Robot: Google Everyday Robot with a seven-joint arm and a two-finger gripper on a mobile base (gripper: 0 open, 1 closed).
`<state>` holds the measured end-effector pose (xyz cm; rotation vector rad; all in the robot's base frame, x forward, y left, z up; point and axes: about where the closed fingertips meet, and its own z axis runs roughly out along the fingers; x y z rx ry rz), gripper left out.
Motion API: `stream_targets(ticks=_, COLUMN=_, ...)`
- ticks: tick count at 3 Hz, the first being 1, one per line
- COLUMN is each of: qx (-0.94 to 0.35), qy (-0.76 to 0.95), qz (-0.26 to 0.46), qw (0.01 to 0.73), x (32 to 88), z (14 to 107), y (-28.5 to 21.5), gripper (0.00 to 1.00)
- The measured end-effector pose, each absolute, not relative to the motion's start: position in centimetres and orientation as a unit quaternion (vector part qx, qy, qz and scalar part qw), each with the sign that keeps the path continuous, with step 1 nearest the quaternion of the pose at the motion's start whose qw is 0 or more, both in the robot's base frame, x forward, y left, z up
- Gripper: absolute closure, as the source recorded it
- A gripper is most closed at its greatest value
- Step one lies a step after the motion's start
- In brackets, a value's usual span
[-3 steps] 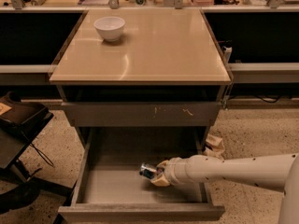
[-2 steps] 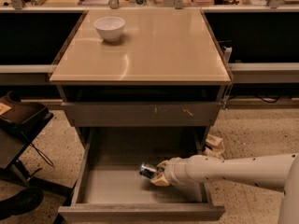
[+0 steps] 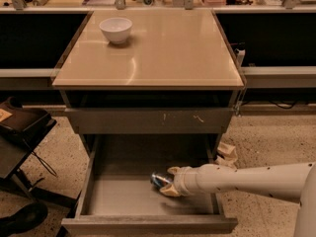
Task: Place redbull can into middle drawer
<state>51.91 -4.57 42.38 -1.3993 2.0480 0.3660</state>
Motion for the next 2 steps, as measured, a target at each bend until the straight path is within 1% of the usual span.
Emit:
stream_targets(ticks=1, qx=-0.53, qy=0.776, qz=0.139, qw=0.312, x=51.91, z=42.38, y=-4.57, gripper=0.0)
stream_targets(ticks=2, qx=-0.53, qy=0.776, qz=0.139, qw=0.312, x=51.91, z=42.38, y=-4.57, gripper=0.0)
